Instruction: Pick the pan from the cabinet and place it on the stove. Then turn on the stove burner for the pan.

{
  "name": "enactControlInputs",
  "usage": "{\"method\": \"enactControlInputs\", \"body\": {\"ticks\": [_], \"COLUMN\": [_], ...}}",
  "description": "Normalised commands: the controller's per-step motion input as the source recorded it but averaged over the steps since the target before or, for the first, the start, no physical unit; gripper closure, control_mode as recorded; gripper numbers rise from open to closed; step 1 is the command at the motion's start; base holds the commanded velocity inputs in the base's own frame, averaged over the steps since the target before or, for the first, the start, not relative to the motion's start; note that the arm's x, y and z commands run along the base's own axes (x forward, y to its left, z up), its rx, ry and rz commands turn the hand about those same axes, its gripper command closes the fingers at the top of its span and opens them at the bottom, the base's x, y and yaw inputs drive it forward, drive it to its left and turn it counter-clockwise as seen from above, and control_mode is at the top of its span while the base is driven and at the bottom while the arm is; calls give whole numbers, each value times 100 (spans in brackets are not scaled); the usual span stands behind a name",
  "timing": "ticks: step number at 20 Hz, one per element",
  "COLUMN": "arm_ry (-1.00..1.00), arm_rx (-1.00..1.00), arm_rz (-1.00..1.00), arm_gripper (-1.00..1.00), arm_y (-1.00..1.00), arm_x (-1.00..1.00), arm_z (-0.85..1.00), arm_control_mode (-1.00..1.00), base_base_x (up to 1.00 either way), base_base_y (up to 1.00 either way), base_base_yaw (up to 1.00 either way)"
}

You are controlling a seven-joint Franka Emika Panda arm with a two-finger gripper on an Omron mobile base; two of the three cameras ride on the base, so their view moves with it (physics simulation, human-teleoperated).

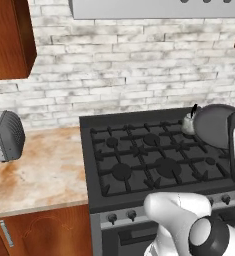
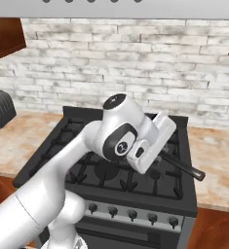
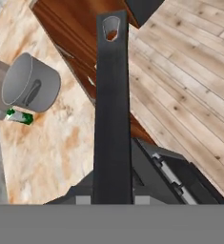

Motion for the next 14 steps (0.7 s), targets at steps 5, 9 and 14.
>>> {"method": "enactControlInputs", "body": {"ticks": [5,9,14], "arm_ry": [3,1,0], "arm_rx": [10,7,1], "arm_rz": [0,0,1], "arm_gripper": [100,100,100], "arm_y": [-39,-33,-19], "arm_x": [10,5,7], "arm_z": [-40,-42,-35], "arm_control_mode": [-100,-100,-100], "base_base_x": [0,0,0], "base_base_y": [0,0,0], "base_base_yaw": [0,0,0]}}
